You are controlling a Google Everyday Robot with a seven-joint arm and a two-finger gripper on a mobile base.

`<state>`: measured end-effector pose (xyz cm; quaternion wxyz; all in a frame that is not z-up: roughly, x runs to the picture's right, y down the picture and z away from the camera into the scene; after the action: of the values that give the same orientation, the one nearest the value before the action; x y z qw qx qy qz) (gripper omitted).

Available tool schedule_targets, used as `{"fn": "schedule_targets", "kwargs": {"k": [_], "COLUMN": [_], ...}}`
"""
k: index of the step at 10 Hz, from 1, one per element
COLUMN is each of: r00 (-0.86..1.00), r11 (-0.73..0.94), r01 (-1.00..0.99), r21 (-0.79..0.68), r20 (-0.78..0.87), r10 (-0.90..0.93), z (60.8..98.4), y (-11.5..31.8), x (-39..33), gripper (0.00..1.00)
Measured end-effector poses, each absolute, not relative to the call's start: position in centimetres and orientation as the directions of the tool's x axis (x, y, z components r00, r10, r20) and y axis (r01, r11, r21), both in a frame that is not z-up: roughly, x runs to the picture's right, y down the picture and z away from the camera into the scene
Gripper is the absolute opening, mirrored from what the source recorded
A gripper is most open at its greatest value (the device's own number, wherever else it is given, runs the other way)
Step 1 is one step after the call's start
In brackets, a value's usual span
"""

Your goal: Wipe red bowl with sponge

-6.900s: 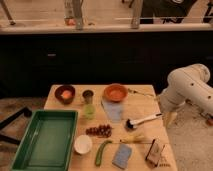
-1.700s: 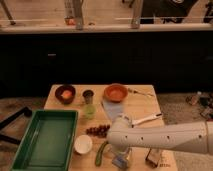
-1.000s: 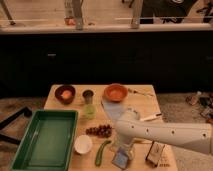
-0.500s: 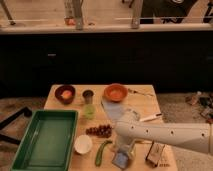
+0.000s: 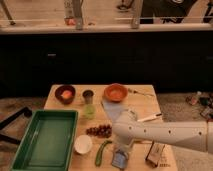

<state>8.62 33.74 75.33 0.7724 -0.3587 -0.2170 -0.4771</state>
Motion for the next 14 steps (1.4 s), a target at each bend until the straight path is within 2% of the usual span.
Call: {"fn": "schedule_targets", "kwargs": {"k": [1, 2, 9, 14], "r00": [0.452, 0.452, 0.508, 0.568], "r11": [0.285, 0.283, 0.361, 0.444], "r01": [0.892, 0.892, 0.861, 0.823], "r21": [-0.352, -0.353, -0.358, -0.355], "r20": [0.668, 0.657, 0.574, 0.524], "r10": [-0.591, -0.604, -0.642, -0.634], "z": [75.1, 74.8, 71.8, 71.4], "y": [33.6, 33.4, 28.6, 22.1], "x": [8.6, 8.5, 8.3, 7.3], "gripper": [0.03, 0.0, 0.0, 0.0]}}
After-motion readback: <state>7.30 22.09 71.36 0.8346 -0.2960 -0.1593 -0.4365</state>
